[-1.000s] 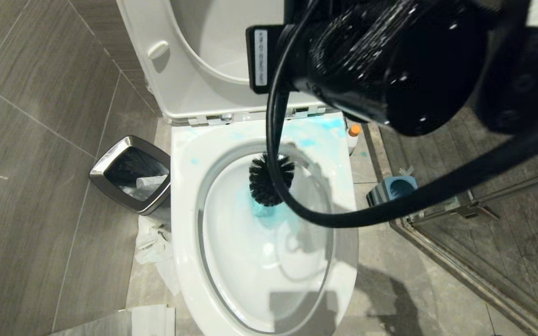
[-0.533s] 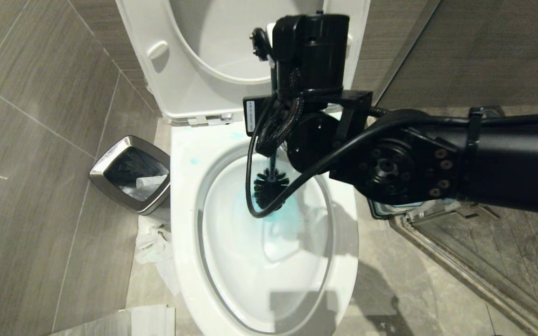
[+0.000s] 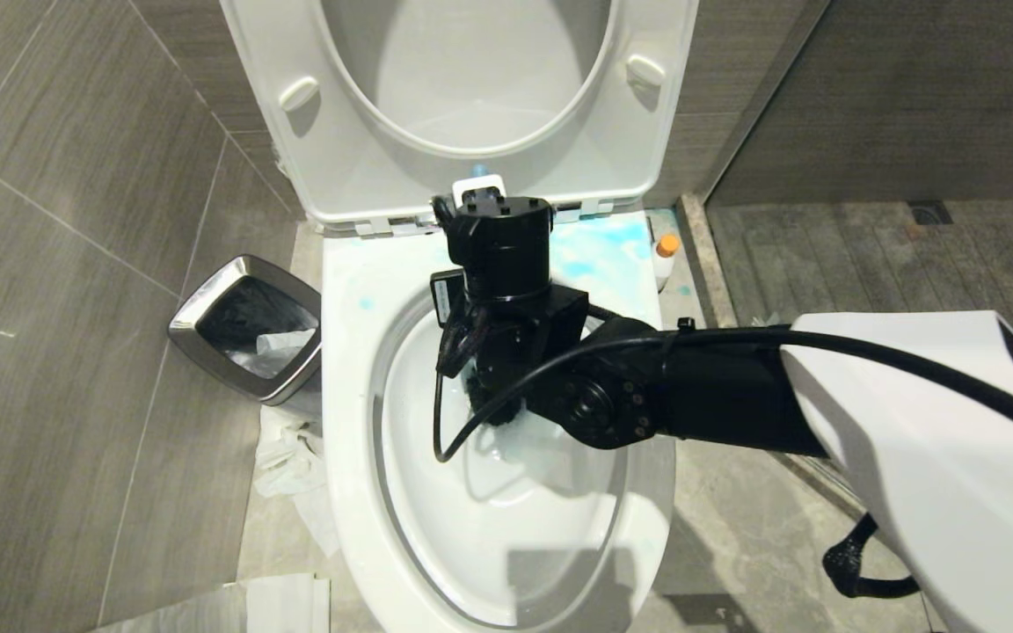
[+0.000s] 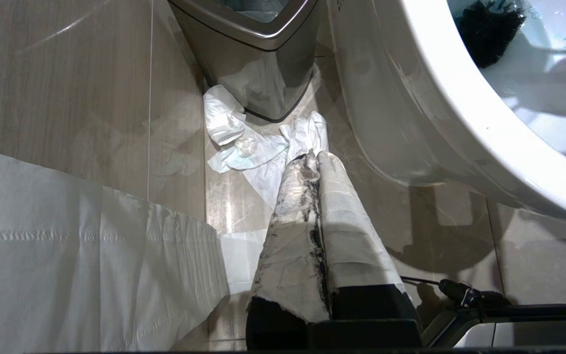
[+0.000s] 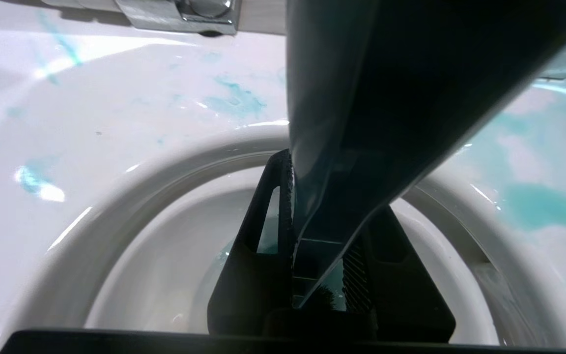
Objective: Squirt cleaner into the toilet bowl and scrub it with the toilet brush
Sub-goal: Scrub the toilet bowl
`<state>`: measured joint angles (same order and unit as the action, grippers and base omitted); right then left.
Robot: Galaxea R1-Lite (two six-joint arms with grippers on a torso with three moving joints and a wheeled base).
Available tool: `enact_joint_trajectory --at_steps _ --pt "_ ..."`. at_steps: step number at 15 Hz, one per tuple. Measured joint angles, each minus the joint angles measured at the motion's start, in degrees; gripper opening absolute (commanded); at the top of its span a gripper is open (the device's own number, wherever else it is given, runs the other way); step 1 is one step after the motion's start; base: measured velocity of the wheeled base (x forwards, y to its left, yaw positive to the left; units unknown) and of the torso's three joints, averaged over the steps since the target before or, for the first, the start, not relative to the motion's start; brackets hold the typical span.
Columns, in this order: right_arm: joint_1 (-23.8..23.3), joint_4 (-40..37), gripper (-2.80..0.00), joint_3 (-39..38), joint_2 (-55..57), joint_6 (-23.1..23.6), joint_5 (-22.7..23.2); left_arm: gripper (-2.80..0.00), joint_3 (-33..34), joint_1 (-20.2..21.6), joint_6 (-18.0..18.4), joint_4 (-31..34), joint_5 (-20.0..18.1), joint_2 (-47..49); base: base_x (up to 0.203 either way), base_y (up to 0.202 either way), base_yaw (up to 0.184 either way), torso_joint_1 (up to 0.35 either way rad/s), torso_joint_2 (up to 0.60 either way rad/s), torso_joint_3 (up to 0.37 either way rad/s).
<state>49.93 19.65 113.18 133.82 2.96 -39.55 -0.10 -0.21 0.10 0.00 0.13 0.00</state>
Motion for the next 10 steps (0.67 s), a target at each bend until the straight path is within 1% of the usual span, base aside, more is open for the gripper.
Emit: enact_joint_trajectory --at_steps 1,4,7,9,10 --pt "-0.21 1.48 -2.80 0.05 0.84 0.67 -0.09 -2.80 0.00 0.00 -0.02 0.00 0.02 0.00 0.000 0.000 0.000 0.000 0.00 0.000" --pt "0.04 1.49 -2.80 -0.04 0.33 1.37 -0.38 -2.80 0.00 -0.01 -0.02 0.02 0.02 0.00 0.000 0.000 0.000 0.000 0.00 0.000" --pt "2.76 1.32 -2.80 -1.14 -3.87 1.90 -2.65 -2.80 0.00 -0.01 -0.03 0.00 0.02 0.00 0.000 0.000 0.000 0.000 0.00 0.000" --pt "4.03 1.85 -2.80 -3.80 -7.31 4.18 -2.20 -2.80 0.00 0.00 0.00 0.00 0.02 0.00 0.000 0.000 0.000 0.000 0.00 0.000" --pt "4.31 3.15 -2.80 -5.28 -8.44 6.00 -0.68 -2.80 0.00 -0.01 -0.01 0.00 0.00 0.00 0.000 0.000 0.000 0.000 0.00 0.000"
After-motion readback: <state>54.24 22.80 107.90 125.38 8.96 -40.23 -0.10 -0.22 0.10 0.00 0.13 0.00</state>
